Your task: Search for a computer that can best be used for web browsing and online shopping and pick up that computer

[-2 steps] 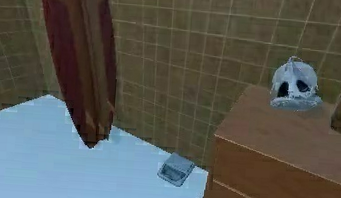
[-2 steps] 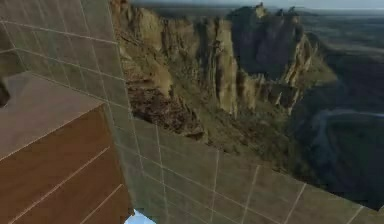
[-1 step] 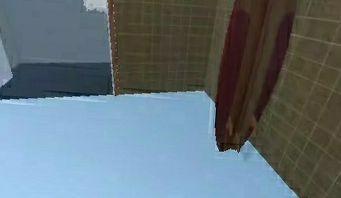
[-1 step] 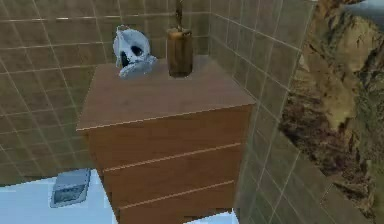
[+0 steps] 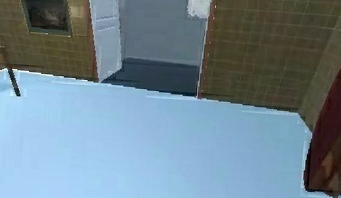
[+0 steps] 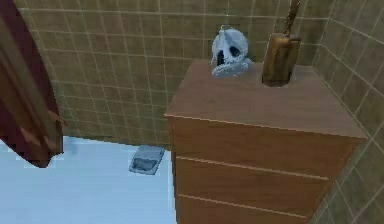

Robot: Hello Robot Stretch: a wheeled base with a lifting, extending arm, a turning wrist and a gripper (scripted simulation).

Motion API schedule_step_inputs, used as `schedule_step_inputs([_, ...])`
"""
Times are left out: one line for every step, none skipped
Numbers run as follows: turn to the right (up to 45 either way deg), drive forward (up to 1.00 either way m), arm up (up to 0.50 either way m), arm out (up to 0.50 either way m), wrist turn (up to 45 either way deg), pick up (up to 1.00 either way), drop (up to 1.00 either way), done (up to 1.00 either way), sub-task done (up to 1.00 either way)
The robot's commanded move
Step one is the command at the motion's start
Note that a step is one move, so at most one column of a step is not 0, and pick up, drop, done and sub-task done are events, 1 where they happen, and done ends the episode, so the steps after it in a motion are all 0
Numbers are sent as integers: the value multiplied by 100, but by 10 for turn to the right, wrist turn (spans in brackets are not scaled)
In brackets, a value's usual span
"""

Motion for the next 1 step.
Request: schedule_step_inputs([0, 100, 0, 0, 0, 0, 0, 0, 0])
